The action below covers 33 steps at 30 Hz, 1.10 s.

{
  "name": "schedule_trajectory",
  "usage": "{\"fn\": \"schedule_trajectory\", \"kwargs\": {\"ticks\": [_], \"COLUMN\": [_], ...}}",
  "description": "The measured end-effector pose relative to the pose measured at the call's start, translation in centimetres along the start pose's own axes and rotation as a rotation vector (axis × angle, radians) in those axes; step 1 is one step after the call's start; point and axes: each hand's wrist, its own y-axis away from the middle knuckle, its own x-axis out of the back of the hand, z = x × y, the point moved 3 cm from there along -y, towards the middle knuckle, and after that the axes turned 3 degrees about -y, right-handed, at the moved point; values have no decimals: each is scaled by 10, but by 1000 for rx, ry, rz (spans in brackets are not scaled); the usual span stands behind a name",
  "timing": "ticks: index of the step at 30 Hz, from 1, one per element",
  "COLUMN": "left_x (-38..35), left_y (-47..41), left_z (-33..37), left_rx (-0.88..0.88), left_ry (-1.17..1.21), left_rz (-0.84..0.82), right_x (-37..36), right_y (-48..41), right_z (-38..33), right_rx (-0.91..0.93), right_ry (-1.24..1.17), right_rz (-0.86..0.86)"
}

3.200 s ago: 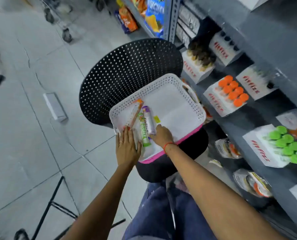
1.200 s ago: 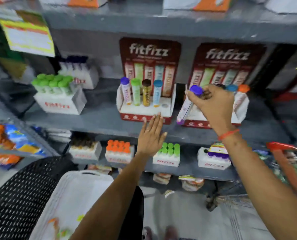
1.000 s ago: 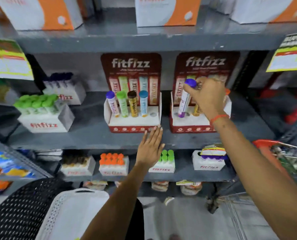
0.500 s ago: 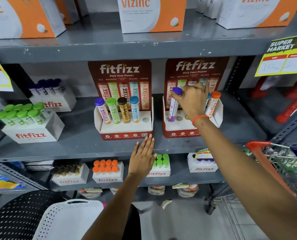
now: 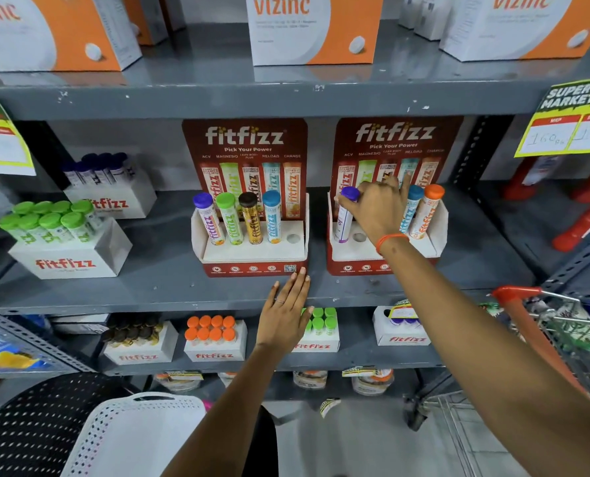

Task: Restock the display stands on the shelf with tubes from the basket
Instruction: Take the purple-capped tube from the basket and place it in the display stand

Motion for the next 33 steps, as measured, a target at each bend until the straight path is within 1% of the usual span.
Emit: {"fn": "schedule_trajectory", "kwargs": {"ticks": [5,8,12,15,20,22,27,33], "left_x": [0,0,0,-1,-2,-2,-4,-7], "left_y": [2,2,3,2,2,2,2,1], "left_z": [-1,-1,-1,-2,-2,-2,-3,-3], "left_rx": [-8,-15,-22,-17,-18,-22,-18,-26], "left_ry": [-1,19,20,32,35,41,35,42], "left_rz": [-6,1,-1,-4,-1,4,-6,4], "right_x": [4,6,13,18,23,23,20,17], "right_y": [-8,-11,-13,-12,-13,-13,-12,-8], "right_z": [-3,-3,-3,-6,-14,-14,-8,-10], "right_rx": [-15,9,49,69,88,80,37,97], "right_ry": [-19,5,10,-86,-263,-288,-325,-341], "right_rz": [-149,-242,-238,-273,-413,-428,-399,-417]}}
